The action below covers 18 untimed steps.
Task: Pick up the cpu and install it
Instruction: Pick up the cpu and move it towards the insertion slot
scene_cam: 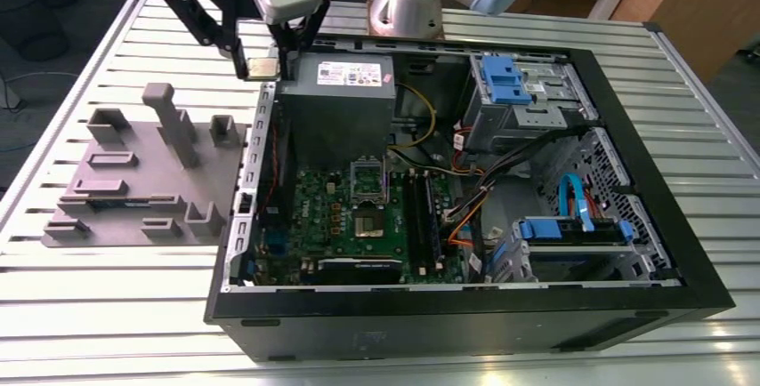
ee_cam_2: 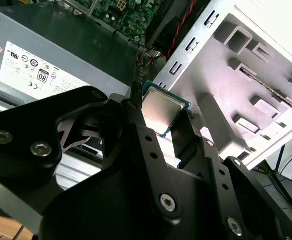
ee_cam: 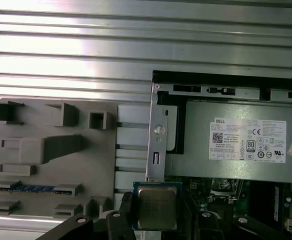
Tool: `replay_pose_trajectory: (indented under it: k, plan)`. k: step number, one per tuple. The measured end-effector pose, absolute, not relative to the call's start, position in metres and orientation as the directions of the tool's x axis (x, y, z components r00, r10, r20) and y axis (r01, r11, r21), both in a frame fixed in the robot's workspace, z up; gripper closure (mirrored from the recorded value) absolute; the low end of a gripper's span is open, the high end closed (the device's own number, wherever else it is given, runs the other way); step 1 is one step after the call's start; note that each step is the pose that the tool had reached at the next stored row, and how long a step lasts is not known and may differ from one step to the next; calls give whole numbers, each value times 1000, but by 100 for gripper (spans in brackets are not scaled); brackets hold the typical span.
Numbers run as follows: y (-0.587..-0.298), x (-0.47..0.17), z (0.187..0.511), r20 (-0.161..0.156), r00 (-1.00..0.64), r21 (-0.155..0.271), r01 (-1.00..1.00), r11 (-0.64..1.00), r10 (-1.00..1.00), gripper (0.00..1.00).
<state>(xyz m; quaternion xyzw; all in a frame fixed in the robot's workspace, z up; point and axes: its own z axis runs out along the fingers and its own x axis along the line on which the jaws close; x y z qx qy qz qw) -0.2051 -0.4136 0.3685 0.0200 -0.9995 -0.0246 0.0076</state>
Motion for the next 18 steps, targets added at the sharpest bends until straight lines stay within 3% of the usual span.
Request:
replay_pose_trajectory:
  k: [18]
  plan:
    - [-414, -200, 368, 14, -999, 49, -40, 998, -40, 53]
